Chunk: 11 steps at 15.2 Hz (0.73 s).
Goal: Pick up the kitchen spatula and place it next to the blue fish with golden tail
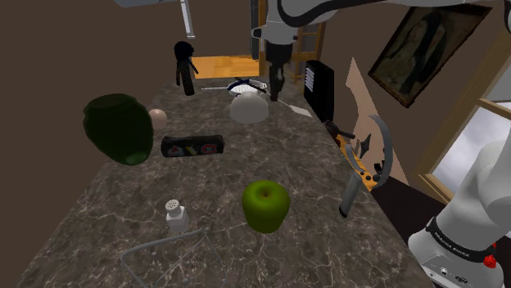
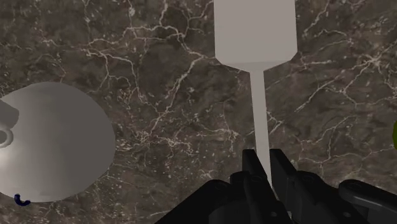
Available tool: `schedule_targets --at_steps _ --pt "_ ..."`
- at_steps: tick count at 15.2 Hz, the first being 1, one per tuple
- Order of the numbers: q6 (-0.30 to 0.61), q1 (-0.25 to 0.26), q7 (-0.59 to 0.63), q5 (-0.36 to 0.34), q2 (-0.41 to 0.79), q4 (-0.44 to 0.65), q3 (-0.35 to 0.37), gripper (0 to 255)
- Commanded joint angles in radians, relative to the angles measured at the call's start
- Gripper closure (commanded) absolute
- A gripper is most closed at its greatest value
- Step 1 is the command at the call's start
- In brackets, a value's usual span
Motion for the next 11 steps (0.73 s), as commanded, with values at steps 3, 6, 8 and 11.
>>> schedule_targets --at_steps 3,6,8,11 --pt "-0.055 -0.001 0.0 -0.001 0.004 0.058 -0.001 255" --pt "-0.071 0.008 0.019 -0.001 -0.02 0.052 0.007 255" --pt "-0.058 0.027 0.054 0.001 -0.07 -0.01 0.024 255" --pt "-0.043 0.055 0.109 0.005 -0.138 -0.091 0.053 255"
